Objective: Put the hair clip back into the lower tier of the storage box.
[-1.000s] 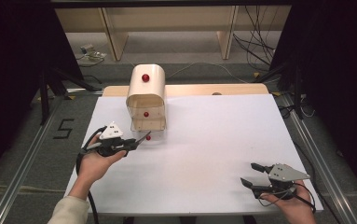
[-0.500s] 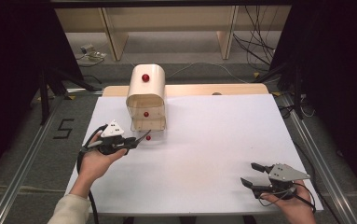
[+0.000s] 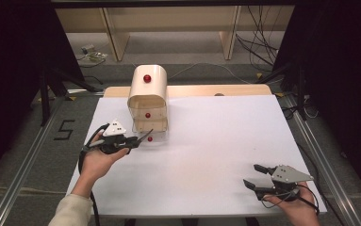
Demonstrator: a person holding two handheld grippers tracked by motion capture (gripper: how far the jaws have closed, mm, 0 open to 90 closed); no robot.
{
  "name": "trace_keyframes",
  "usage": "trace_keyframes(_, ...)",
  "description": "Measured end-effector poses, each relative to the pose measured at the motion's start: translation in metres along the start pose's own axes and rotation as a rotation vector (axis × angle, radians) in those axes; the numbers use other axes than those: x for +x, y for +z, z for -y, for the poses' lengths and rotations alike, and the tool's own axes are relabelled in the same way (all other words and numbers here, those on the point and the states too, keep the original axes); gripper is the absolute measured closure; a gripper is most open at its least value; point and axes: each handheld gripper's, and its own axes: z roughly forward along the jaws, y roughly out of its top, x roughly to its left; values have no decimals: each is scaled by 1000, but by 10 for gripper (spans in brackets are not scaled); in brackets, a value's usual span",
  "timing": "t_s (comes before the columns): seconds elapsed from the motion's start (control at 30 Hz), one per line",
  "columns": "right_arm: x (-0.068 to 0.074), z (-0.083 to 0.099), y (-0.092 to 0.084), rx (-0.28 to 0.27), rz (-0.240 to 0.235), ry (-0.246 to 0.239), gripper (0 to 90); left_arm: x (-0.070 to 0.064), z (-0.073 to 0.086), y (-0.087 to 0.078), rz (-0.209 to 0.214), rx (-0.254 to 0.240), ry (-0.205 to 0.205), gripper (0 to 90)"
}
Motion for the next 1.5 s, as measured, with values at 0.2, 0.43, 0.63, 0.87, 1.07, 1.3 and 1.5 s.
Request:
trace_keyframes(0.2,0,0,0,0,-1,1,312,0,-2,2,-4,9,4,768)
trace_keyframes(0.43,0,0,0,0,-1,2,312,1,-5,3,-11,12,7,767)
trace_keyframes(0.63,0,0,0,1,-1,4,312,1,-9,5,-16,14,7,767)
trace_keyframes(0.87,-1,0,0,3,0,4,312,2,-13,7,-25,21,9,767)
trace_keyframes(1.07,0,0,0,2,0,6,312,2,-15,8,-28,19,8,767)
trace_keyframes(1.3,-1,0,0,3,0,4,311,3,-17,9,-30,21,4,767)
trace_keyframes(1.5,-1,0,0,1,-1,8,311,4,-19,11,-30,24,9,767)
